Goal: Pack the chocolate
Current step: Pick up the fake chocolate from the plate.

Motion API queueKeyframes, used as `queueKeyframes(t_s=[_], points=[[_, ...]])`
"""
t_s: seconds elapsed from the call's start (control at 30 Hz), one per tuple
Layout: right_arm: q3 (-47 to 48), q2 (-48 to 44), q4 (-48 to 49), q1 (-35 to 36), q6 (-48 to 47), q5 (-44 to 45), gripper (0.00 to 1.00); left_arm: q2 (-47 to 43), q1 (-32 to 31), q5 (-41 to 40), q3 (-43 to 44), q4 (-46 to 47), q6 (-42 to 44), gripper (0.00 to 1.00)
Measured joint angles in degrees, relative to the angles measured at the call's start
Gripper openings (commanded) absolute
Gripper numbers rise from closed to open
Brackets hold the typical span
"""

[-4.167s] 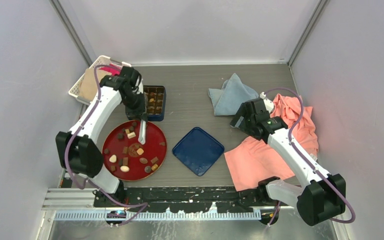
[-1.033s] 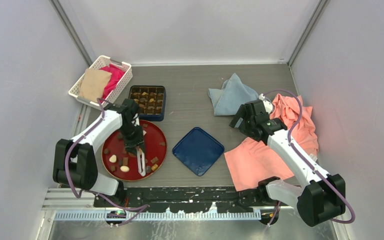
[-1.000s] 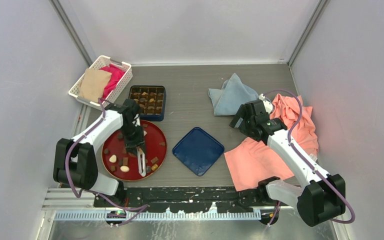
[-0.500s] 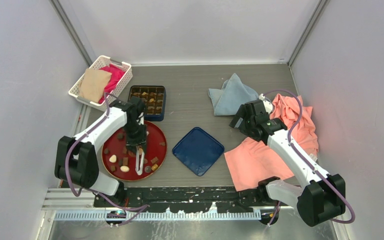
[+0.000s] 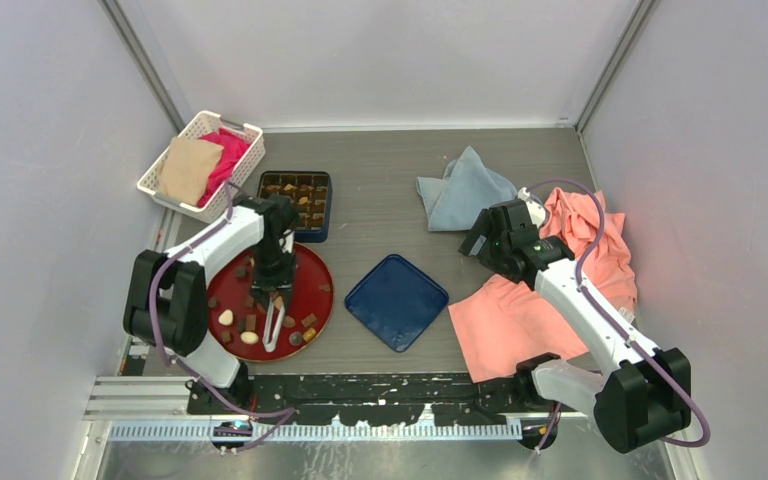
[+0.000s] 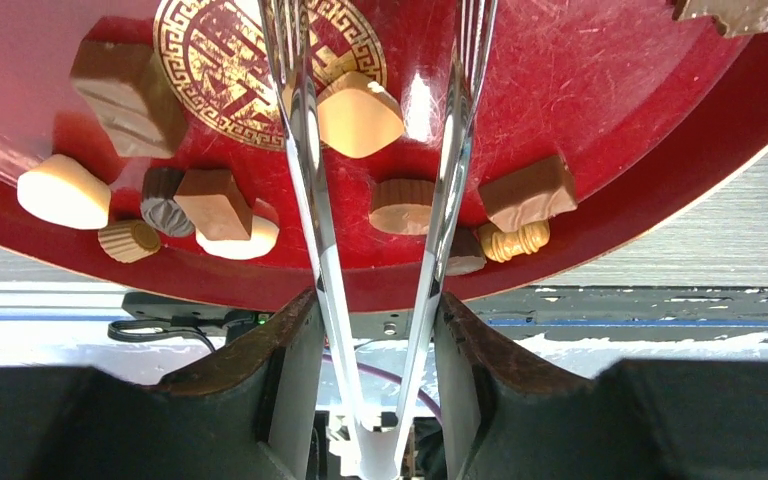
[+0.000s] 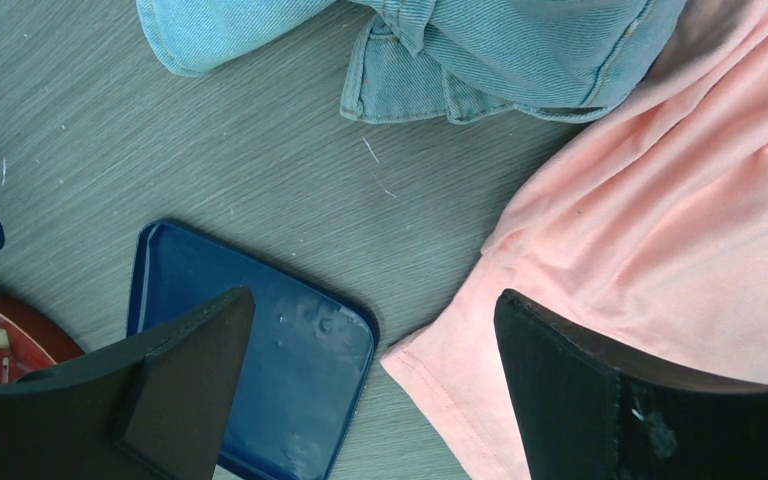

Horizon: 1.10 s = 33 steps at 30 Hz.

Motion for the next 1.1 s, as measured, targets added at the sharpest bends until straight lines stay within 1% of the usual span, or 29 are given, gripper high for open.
queueKeyframes(t_s=[0.1,0.2,0.3,0.4,0.47,0.53,0.7,0.9,1.1], points=[[0.0,0.0,0.0,0.0,0.0,0.0,0.95,2.1,0.0,0.0,1.0,0.2,0.8,0.42],[0.0,0.0,0.0,0.0,0.0,0.0,0.95,3.8,0.0,0.1,2.4,0.9,1.0,0.38],[0.0,0.0,0.0,0.0,0.0,0.0,0.95,4.7,0.0,0.3,3.3,1.5,1.2,0.3],[0.1,0.0,0.0,0.0,0.0,0.1,0.95,4.7,0.0,0.4,3.4,1.5,1.4,0.14],[0.1,0.0,0.0,0.0,0.0,0.0,0.95,4.7,0.0,0.4,3.4,1.5,1.7,0.06],[0.1,0.0,0.0,0.0,0.0,0.0,0.95,4.6,0.0,0.4,3.6,1.3,1.8,0.03],[0.1,0.0,0.0,0.0,0.0,0.0,0.95,3.8,0.0,0.4,5.7,-0.3,1.7,0.0],[0.1,0.0,0.0,0.0,0.0,0.0,0.95,1.4,0.4,0.3,12.8,-2.6,1.7,0.0],[0.1,0.0,0.0,0.0,0.0,0.1,0.95,1.7,2.1,0.3,19.7,-3.7,1.8,0.0]])
